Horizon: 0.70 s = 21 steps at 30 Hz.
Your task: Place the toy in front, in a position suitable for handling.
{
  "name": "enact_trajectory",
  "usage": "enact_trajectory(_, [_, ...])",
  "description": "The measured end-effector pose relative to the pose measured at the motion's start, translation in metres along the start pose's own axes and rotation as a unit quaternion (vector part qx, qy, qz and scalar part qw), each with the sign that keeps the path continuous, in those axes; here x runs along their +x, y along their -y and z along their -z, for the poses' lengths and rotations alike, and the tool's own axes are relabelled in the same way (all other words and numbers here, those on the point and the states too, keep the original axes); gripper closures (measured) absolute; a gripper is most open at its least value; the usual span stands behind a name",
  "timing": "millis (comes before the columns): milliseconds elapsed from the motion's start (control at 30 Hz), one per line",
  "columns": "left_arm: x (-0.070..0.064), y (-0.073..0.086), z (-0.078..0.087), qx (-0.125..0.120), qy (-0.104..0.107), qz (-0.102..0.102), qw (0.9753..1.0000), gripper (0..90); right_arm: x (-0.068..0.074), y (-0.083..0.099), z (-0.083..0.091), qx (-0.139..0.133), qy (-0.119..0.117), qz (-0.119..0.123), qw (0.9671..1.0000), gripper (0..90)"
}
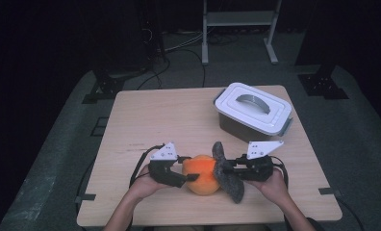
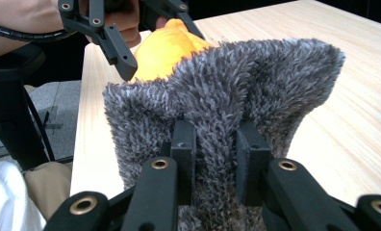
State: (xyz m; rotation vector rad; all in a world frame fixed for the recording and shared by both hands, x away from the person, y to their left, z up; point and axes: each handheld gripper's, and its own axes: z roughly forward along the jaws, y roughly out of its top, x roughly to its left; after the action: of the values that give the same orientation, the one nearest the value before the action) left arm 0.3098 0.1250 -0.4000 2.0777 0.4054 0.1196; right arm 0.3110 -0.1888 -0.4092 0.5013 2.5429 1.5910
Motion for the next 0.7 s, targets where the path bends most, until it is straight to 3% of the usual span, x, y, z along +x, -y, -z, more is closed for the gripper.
enact_trajectory(100, [-0.007,-0.009,0.008,0.001,-0.022,-0.017,0.9996,41.3,0.006,-0.007,0.008,-0.030,0.016,0.018,0.9993,73.0])
enact_trajectory(200, [-0.010,-0.011,0.009,0.004,-0.026,-0.027,0.9993,41.8,0.012,-0.013,0.012,-0.058,0.014,0.025,0.9979,73.0])
enact_trajectory(267, [-0.009,-0.010,0.007,0.006,-0.022,-0.029,0.9993,41.5,0.014,-0.014,0.008,-0.051,0.012,0.030,0.9982,72.9])
enact_trajectory(333, [-0.008,-0.007,0.005,0.004,-0.016,-0.024,0.9996,39.1,0.013,-0.010,0.000,-0.024,0.006,0.027,0.9993,72.6])
enact_trajectory(433, [-0.005,-0.005,0.003,-0.001,-0.011,-0.018,0.9998,25.9,0.009,-0.003,-0.007,-0.005,-0.007,0.016,0.9998,72.6])
enact_trajectory(500, [-0.002,-0.003,0.001,0.009,-0.012,-0.006,0.9999,17.5,0.007,-0.003,-0.006,0.000,-0.009,0.013,0.9999,72.6])
enact_trajectory(533, [-0.002,-0.003,0.001,0.009,-0.012,-0.006,0.9999,17.2,0.006,-0.002,-0.005,0.001,-0.008,0.013,0.9999,72.6])
enact_trajectory(600, [0.000,0.002,-0.003,0.002,0.004,0.001,1.0000,22.2,0.004,0.001,-0.004,0.006,-0.010,0.007,0.9999,72.6])
enact_trajectory(700, [-0.004,0.000,-0.001,-0.003,-0.003,-0.017,0.9998,37.1,0.004,0.000,-0.001,0.007,-0.003,0.009,0.9999,72.9])
